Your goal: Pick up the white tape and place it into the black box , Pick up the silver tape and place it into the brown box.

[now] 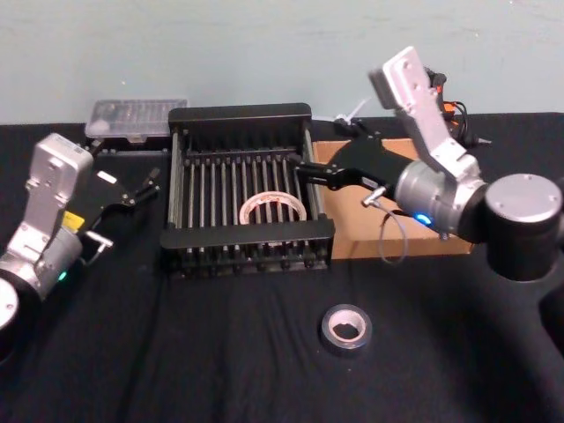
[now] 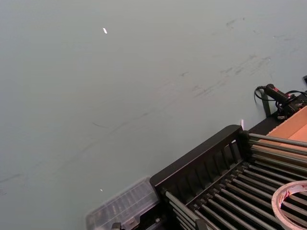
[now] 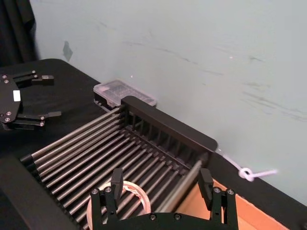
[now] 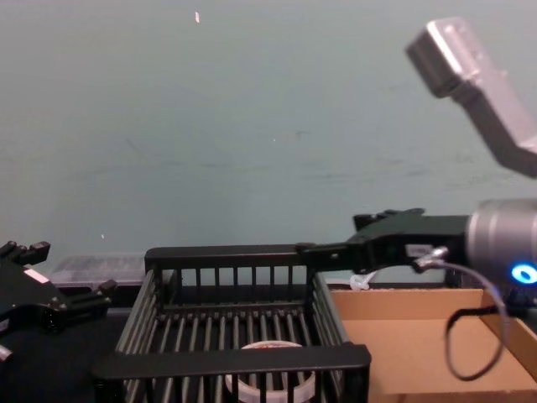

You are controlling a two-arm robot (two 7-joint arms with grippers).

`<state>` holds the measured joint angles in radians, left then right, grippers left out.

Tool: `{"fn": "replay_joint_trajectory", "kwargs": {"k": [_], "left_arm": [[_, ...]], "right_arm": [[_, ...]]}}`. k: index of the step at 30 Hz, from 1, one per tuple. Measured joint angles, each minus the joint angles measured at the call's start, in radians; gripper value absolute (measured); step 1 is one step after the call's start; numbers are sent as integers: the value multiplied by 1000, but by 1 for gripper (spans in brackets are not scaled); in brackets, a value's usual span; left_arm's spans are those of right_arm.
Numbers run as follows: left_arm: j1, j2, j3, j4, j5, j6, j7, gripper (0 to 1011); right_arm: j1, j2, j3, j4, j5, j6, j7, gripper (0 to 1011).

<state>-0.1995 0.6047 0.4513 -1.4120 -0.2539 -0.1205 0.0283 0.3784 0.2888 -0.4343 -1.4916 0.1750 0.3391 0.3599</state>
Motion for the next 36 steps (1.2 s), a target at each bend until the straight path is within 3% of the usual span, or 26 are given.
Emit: {"fn": "replay_joint_trajectory", "kwargs": {"k": [5,14,19,27,36], "left_arm": [[0,0,0,0,0,0,0,1001],[0,0,0,0,0,0,0,1001],[0,0,0,0,0,0,0,1001],[0,0,0,0,0,0,0,1001],[0,0,0,0,0,0,0,1002]], "right_arm": [[-48,43,32,-78,20,20,6,1000],[-195,171,110,-246,98,76,38,1000],[-256,224,126,-297,136,108,61,1000],[-318,291,103,-334,171,155,98,1000],[-315,326,40,-321,169,186,118,1000]]}}
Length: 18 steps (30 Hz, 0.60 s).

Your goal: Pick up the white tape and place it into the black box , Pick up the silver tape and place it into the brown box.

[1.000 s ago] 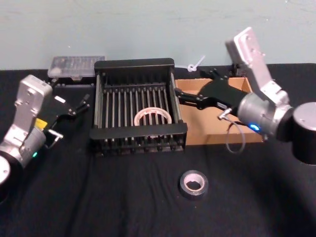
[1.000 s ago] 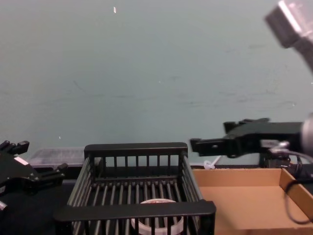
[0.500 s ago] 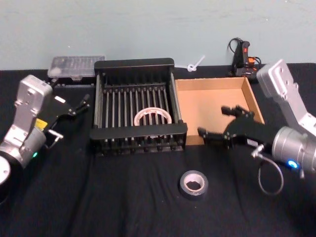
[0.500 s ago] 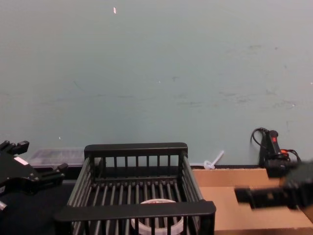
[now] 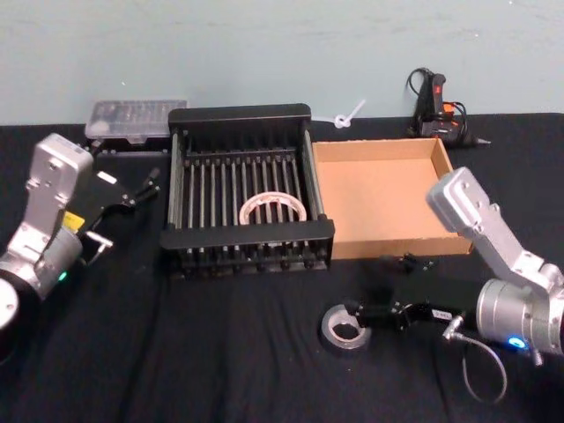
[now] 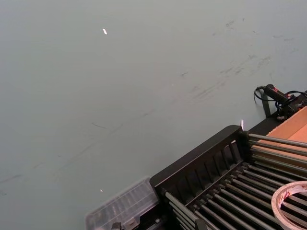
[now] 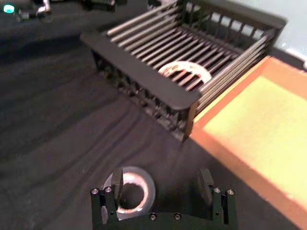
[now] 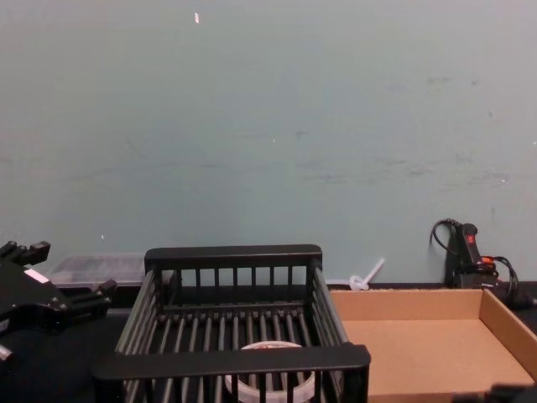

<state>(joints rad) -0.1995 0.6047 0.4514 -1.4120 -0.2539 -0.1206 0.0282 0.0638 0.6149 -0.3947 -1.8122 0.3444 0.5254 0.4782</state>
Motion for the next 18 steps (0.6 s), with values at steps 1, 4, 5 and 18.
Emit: {"fn": "replay_joint_trajectory", "kwargs": {"k": [1,4,5,18], "left_arm": [[0,0,0,0,0,0,0,1001],[0,0,0,0,0,0,0,1001],[0,0,0,0,0,0,0,1001],[0,0,0,0,0,0,0,1001]], "right_arm": [[2,6,-10,3,-1,3,3,1000],[7,17,-28,8,-3,9,8,1000],[9,19,-32,9,-4,10,9,1000],[41,21,-82,48,-19,11,-3,1000]]}}
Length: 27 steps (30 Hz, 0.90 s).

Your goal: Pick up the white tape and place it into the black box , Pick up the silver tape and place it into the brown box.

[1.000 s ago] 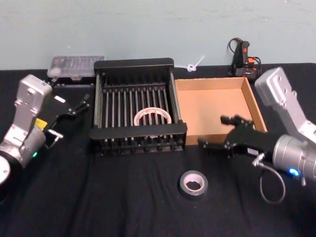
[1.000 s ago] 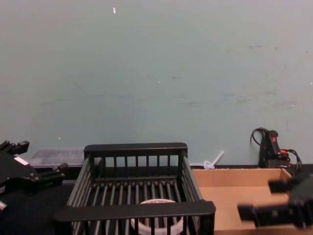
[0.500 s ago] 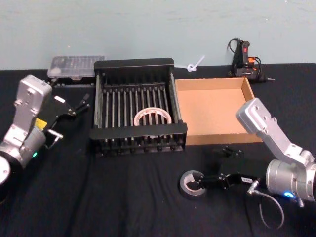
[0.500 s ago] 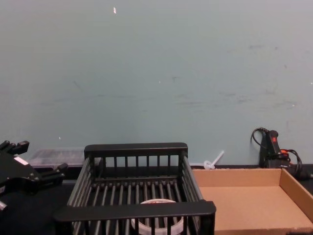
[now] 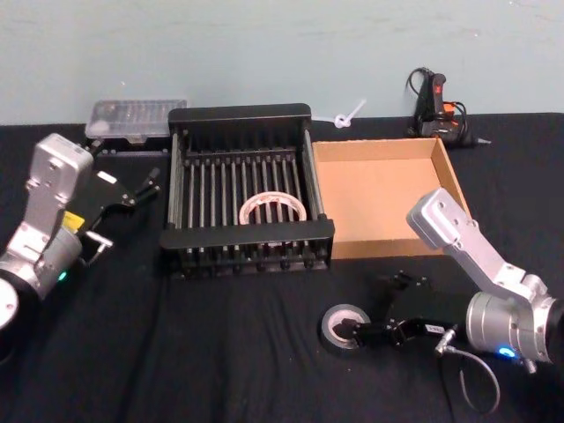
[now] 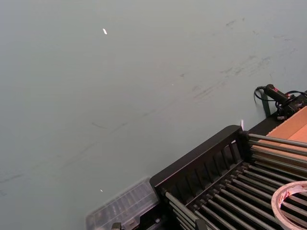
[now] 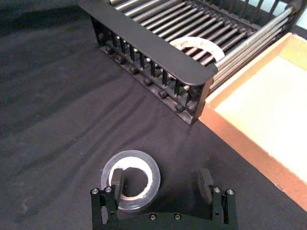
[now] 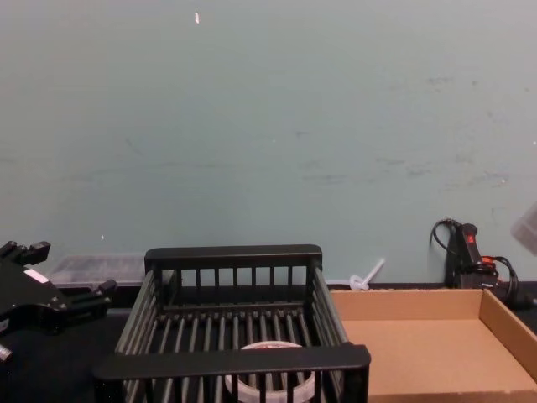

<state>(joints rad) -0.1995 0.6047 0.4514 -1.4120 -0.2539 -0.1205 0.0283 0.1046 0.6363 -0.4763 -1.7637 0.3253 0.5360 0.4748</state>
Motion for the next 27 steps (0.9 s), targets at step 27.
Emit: {"fn": "replay_joint_trajectory", "kwargs": {"k": [27], "left_arm": [[0,0,0,0,0,0,0,1001]], "right_arm": [[31,-18,-31,44,-34,17,-6,1000]]}}
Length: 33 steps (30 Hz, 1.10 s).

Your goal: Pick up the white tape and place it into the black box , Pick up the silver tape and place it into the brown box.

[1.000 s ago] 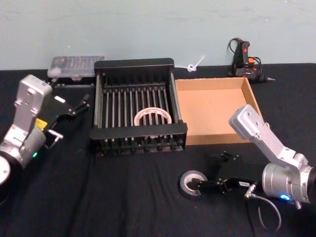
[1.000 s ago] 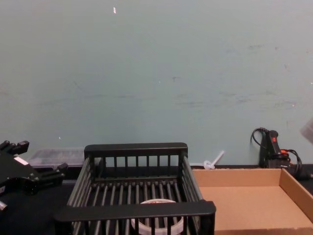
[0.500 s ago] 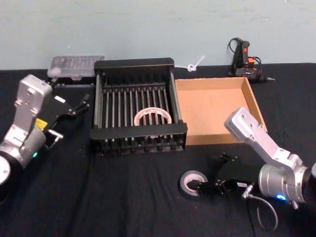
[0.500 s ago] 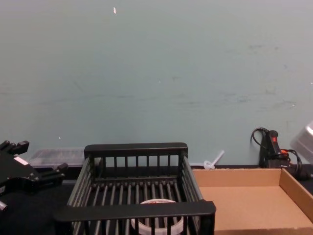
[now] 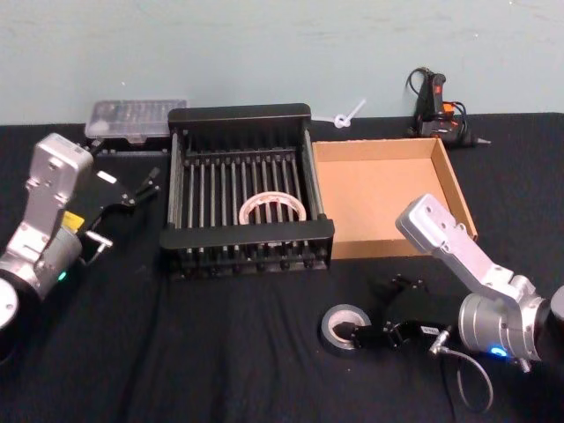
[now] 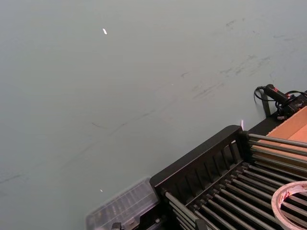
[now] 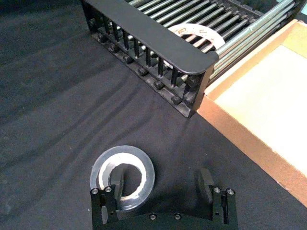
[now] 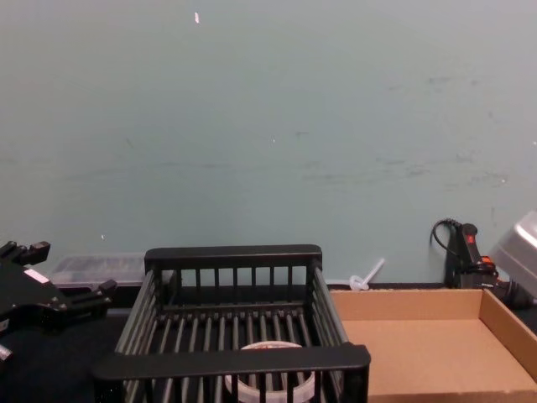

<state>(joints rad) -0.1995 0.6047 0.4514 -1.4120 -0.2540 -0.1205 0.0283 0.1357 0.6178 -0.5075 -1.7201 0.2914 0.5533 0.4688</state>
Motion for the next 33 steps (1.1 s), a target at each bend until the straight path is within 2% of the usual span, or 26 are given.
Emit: {"fn": "replay_joint_trajectory", "kwargs": {"k": [10,18,33], "left_arm": [[0,0,0,0,0,0,0,1001],[0,0,0,0,0,0,0,1001],[0,0,0,0,0,0,0,1001]], "right_arm": [[-1,1,1,-1,1,-1,0,978],[-2,2,2,-2,2,-1,0,786],[-2,2,2,-2,4,-2,0,301]]}}
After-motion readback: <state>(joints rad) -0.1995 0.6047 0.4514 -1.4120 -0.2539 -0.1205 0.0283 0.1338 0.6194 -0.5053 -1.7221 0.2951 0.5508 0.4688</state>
